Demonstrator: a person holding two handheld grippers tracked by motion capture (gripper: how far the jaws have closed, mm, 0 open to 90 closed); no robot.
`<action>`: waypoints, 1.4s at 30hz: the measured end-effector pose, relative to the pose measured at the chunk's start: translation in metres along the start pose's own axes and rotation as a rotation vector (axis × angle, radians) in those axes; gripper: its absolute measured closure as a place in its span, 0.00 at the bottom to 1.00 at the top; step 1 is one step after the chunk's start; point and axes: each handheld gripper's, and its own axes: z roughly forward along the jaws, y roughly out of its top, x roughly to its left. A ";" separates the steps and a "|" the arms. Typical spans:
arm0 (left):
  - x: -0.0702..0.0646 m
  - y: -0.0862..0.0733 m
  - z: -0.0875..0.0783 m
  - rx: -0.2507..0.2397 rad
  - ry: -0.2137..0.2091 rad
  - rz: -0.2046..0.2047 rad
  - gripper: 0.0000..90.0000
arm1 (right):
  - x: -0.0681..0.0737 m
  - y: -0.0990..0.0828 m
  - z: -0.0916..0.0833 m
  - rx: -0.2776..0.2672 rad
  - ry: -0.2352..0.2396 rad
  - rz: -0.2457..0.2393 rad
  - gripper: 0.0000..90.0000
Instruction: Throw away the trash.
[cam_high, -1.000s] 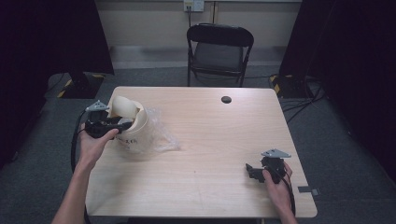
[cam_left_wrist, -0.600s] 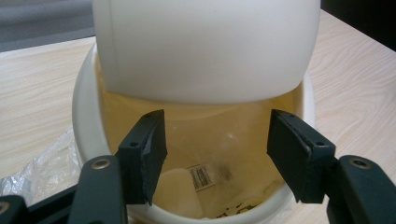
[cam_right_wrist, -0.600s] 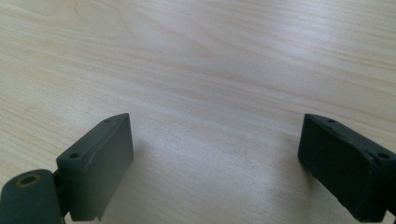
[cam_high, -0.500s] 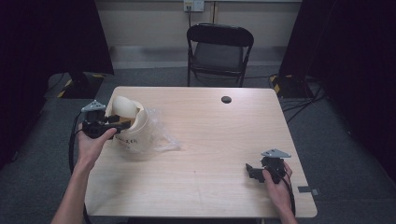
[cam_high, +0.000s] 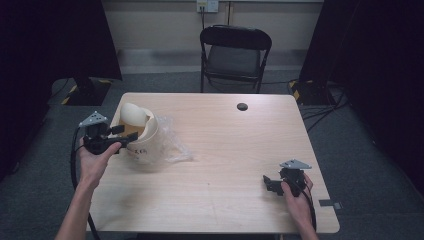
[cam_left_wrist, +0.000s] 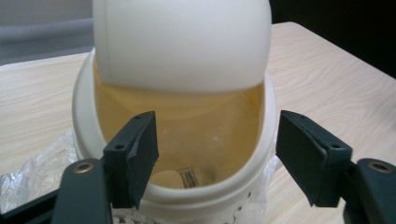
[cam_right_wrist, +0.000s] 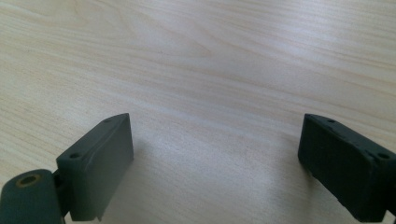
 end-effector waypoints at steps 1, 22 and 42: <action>-0.001 -0.002 0.000 -0.001 0.002 0.002 0.32 | 0.000 0.000 0.000 0.000 0.000 0.000 0.11; -0.030 -0.034 -0.030 0.034 -0.009 0.046 0.21 | 0.000 0.000 0.000 0.000 0.000 0.001 0.11; -0.051 -0.089 -0.017 0.123 -0.024 0.010 0.18 | 0.000 0.000 0.000 0.000 0.000 0.001 0.11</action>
